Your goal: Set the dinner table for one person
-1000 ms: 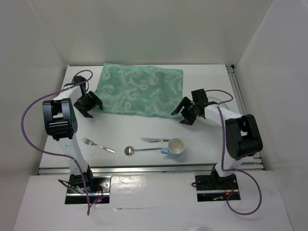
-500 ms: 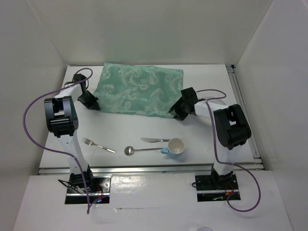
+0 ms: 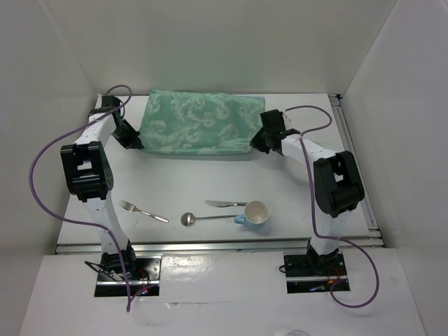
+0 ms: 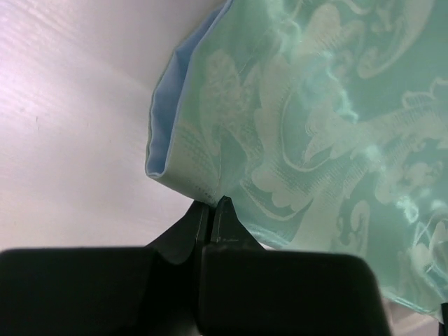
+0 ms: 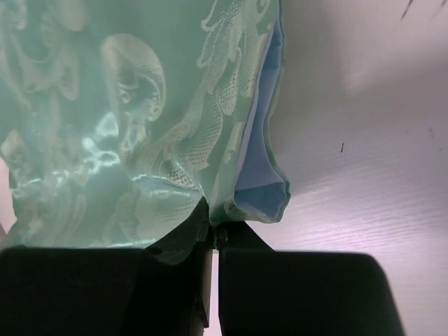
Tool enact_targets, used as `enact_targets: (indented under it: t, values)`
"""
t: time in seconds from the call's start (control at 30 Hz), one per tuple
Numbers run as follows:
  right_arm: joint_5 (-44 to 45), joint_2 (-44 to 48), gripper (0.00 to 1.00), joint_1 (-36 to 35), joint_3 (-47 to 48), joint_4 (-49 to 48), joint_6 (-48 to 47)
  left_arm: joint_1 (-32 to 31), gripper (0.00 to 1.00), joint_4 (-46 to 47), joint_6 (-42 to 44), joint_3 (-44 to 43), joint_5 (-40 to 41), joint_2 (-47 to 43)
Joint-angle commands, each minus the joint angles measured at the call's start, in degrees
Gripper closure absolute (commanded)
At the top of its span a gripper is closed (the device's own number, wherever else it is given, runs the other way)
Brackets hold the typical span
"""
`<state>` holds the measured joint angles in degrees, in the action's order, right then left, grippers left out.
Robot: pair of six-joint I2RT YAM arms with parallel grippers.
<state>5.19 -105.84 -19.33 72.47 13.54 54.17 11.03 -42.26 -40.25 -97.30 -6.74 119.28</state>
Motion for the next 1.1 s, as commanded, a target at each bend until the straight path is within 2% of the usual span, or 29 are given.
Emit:
enact_targets:
  t: [0.0,0.13,0.27,0.37,0.47,0.9,1.07]
  values:
    - [3.69,5.90,1.00,0.79,1.46,1.49,-5.73,0.31,1.00,-0.55,1.49,2.53,-1.43,-7.74]
    - [3.69,9.24,1.00,0.79,-2.76,3.07,-7.50,-0.21,1.00,1.65,1.49,10.71,-2.93,-13.19]
    - [2.64,15.57,1.00,0.79,-11.63,2.54,-8.03,-1.97,1.00,3.05,1.49,20.63,-2.93,-18.46]
    - [2.02,19.87,1.00,0.79,-19.26,3.85,-8.03,-3.56,1.00,5.78,0.26,32.21,-1.61,-24.17]
    - [2.02,23.83,1.00,0.17,-25.07,3.86,-8.03,-4.08,1.00,7.19,0.26,36.29,-0.38,-26.03]
    - [3.16,29.55,1.00,0.17,-30.98,5.00,-6.36,-7.42,1.00,7.19,1.58,38.58,1.56,-24.80]
    - [4.30,30.08,1.00,0.17,-30.98,6.24,-6.36,-7.95,0.98,5.44,2.11,39.11,2.70,-27.44]
